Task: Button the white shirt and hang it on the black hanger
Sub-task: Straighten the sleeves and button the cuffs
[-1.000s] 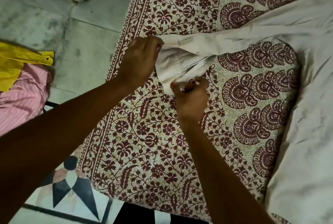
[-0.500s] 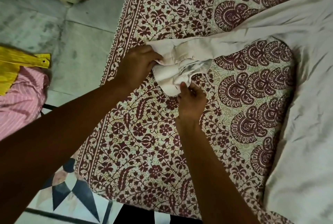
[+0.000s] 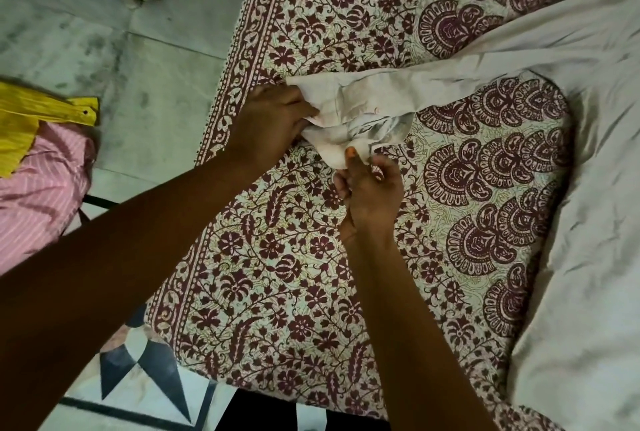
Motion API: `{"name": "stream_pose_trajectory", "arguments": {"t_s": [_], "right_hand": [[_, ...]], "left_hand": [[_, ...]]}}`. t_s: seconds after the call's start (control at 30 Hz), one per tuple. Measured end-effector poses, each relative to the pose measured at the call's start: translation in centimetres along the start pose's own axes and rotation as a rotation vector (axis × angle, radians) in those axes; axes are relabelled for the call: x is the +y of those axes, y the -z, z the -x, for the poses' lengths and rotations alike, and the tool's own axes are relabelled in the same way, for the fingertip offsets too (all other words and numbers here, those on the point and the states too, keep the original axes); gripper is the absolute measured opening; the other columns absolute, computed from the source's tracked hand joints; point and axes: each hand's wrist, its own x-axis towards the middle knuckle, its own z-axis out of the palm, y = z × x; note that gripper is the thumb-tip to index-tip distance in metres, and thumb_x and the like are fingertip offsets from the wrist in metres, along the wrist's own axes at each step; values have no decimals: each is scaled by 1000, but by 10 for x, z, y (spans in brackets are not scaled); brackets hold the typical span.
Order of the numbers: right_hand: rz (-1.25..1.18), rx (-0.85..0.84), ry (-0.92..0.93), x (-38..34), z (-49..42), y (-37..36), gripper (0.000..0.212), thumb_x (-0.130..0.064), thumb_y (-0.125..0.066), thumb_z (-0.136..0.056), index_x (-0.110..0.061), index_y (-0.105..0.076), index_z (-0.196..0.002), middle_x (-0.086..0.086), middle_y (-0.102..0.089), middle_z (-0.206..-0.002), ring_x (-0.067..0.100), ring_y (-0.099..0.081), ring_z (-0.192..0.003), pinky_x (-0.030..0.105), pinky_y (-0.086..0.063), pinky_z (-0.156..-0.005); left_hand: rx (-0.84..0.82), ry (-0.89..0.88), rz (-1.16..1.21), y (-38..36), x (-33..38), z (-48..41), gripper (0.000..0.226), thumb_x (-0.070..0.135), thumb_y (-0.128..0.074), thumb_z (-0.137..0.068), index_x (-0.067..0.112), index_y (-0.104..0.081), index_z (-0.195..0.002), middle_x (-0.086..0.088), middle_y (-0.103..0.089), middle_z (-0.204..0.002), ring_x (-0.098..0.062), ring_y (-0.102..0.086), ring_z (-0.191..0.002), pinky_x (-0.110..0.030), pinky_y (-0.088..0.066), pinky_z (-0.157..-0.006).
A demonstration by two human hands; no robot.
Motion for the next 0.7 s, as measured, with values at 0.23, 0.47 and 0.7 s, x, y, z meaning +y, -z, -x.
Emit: {"name": "stream_pose_trajectory", "arguments": {"t_s": [0.23,0.47,0.7], "right_hand": [[249,-216,192,-25,-6,-22,18,7,-62,-82,2,-64,-99,7,-68,-89,21,-64,-90,30,-55,-81],[295,-229,201,-41,-26,-32,22,3,-61,-85,9,-62,-106,17,-65,-96,21,-63,-85,24,-57,-67],[679,-302,435,-49,-39,-22,22,2,-67,-80,4,-67,-102,11,-70,-82,11,-66,-68,25,-57,-67]], "left_hand": [[6,173,271,3,2,-5,19,10,-63,-83,8,-71,-100,-10,-67,-102,-24,-62,-90,-26,-47,-81],[38,410,727,13,12,-18,16,6,-61,-87,6,-66,-101,6,-62,-85,7,-58,-66,-9,-48,-59],[69,470,861,25,12,-32,19,5,-63,-84,11,-63,-102,3,-64,-92,-8,-62,-83,-18,-53,-75]]}}
